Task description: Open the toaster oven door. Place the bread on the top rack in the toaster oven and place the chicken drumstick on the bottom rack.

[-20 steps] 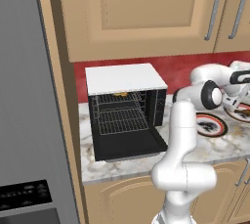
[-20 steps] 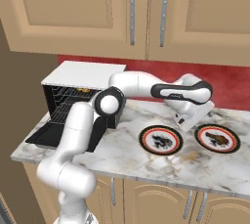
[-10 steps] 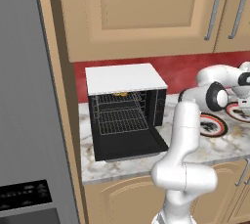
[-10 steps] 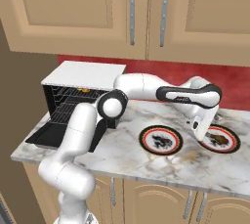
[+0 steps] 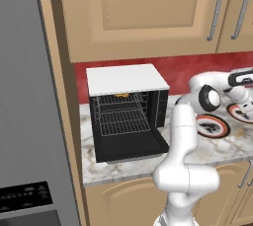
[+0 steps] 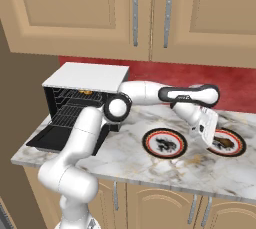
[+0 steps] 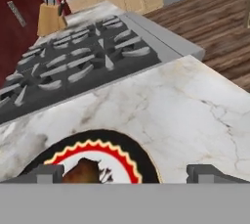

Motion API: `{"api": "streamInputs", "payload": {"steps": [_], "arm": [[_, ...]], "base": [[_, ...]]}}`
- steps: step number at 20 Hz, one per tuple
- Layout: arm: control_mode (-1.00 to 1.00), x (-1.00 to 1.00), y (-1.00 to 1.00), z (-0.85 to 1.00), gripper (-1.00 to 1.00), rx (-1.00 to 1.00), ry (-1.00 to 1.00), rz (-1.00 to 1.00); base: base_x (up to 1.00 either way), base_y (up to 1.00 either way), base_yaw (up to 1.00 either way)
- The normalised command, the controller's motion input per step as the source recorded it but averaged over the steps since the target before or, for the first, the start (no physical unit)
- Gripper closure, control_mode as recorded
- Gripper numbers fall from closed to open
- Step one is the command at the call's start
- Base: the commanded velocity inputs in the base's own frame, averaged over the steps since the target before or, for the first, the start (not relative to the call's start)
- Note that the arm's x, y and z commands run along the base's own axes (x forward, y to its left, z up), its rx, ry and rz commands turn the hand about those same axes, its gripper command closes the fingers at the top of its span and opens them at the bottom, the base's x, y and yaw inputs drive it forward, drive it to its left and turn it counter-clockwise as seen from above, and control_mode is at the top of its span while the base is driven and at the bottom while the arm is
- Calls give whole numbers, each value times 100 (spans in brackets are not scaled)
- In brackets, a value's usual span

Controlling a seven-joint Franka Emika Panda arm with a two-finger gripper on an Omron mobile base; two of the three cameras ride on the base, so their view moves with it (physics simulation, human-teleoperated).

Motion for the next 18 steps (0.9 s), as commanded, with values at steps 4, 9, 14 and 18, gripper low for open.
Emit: {"api": "streamInputs", "payload": {"steps": [4,9,14,18], "arm": [[-100,86,-3,-19,-100,9,42,9],[-100,91,-15,-11,-100,13,39,9],[-100,66,-65,1,-100,20,30,7],[-100,75,-59,0,-100,21,24,5]], "base": [[0,0,0],[0,0,0],[0,0,0],[0,0,0]]}}
